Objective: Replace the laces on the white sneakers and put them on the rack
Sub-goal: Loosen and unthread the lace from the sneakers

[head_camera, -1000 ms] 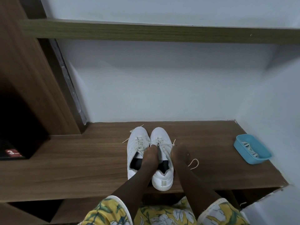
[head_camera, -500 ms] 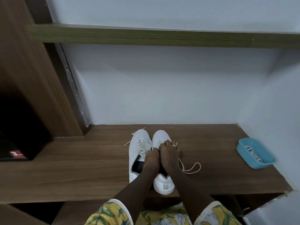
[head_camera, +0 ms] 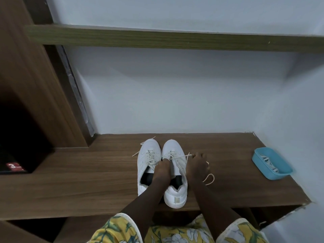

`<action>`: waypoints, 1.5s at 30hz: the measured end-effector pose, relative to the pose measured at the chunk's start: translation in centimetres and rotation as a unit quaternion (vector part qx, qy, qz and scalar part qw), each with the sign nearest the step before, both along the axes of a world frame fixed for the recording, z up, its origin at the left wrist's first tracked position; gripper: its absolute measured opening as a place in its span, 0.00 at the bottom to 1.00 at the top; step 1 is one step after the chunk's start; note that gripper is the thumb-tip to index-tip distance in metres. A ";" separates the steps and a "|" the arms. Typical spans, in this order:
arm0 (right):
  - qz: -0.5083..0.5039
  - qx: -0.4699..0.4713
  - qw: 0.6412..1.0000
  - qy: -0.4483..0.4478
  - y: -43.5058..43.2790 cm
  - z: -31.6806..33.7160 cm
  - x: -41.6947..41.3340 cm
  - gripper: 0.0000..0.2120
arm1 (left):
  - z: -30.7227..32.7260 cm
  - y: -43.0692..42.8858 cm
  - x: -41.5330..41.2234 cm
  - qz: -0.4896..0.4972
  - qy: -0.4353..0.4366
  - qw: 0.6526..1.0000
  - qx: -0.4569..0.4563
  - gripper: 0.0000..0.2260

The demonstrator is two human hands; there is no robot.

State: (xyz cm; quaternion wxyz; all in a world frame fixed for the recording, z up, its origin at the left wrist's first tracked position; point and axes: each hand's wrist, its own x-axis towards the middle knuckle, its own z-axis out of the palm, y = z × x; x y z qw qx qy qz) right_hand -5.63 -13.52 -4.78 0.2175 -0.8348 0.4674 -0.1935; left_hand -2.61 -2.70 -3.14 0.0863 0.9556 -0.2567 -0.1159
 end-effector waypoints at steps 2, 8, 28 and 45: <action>-0.033 0.033 0.999 -0.003 -0.5 -0.1 -0.2 0.12 | -0.2 0.0 0.0 -0.001 0.004 1.000 -0.002 0.15; -0.003 0.026 0.996 0.085 0.4 -0.1 0.0 0.13 | -0.2 0.1 0.1 0.008 0.005 1.000 -0.006 0.15; 0.155 -0.114 0.981 0.000 2.4 -0.2 1.2 0.05 | 0.4 0.1 -0.1 0.022 0.029 0.998 -0.049 0.13; -0.063 0.038 0.997 0.001 -0.2 0.8 -0.6 0.13 | 0.1 0.0 -0.1 0.037 0.029 0.998 -0.044 0.15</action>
